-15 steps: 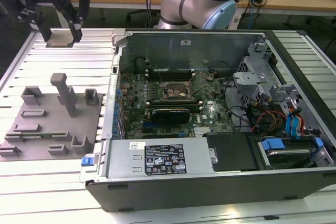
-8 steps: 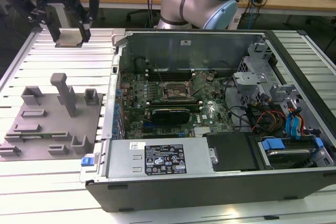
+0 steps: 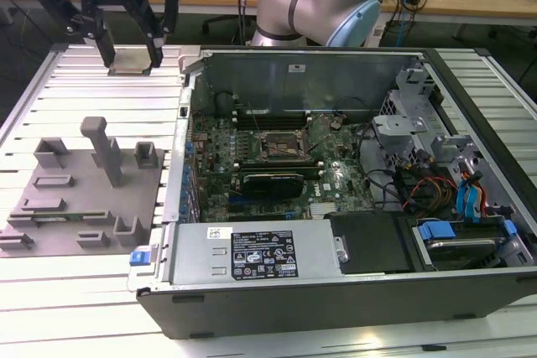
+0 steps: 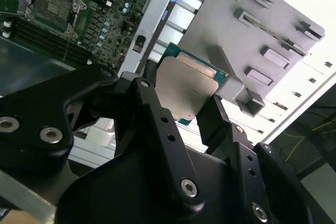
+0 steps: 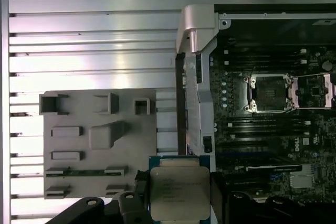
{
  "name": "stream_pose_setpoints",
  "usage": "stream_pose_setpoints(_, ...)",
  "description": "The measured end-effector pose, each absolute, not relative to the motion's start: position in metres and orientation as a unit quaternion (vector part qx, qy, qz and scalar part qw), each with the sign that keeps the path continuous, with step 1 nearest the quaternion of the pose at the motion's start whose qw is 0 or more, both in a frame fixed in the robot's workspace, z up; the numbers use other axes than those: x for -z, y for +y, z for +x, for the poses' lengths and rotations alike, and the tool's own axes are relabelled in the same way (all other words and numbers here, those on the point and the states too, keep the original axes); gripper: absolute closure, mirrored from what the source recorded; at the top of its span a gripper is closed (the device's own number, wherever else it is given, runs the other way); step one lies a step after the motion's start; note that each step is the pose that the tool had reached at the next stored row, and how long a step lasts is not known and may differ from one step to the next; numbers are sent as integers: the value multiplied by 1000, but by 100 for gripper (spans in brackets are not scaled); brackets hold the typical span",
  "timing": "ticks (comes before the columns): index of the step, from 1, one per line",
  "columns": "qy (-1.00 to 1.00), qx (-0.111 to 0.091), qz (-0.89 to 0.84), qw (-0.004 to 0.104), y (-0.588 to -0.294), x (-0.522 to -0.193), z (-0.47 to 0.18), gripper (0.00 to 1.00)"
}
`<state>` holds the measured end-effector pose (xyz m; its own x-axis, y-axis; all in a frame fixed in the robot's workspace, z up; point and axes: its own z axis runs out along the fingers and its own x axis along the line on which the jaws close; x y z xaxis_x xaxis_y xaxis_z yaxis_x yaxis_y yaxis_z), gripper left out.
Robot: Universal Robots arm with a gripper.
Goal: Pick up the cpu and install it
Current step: 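Pick up the cpu and move it towards the insertion slot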
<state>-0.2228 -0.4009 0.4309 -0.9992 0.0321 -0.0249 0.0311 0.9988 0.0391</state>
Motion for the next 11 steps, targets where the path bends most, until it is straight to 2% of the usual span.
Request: stream_pose_setpoints(11, 1000, -19, 16, 13, -401, -431, -195, 45)
